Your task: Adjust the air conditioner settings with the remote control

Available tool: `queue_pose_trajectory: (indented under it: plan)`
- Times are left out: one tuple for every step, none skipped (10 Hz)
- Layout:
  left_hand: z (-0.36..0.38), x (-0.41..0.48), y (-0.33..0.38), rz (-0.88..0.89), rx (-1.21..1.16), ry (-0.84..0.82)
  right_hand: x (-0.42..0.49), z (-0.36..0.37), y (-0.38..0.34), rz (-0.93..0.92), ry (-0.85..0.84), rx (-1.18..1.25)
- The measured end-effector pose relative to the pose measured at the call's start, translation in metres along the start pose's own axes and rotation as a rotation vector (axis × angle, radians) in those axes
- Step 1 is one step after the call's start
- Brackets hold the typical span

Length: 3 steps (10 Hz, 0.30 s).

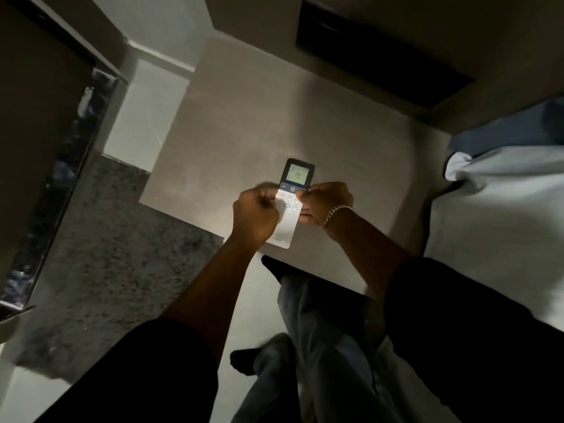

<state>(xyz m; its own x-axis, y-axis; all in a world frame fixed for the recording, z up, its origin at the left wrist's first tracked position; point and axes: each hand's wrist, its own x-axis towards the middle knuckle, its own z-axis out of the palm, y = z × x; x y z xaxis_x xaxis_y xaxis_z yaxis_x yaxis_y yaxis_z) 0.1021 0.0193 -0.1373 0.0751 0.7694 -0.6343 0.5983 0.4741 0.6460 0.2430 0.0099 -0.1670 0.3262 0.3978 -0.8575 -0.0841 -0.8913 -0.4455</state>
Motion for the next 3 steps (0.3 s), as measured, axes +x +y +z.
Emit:
queue_pose_trajectory:
  plan:
    - [-0.003,-0.009,0.002,-0.091,-0.093,-0.236,0.004,-0.002,0.009,-0.008,-0.015,-0.124]
    - [-0.014,-0.019,0.01,-0.122,-0.21,-0.286,-0.002,-0.004,0.005,0.015,0.005,-0.153]
    - [-0.044,-0.047,0.013,-0.046,-0.173,-0.095,-0.033,0.004,-0.002,-0.043,0.087,-0.265]
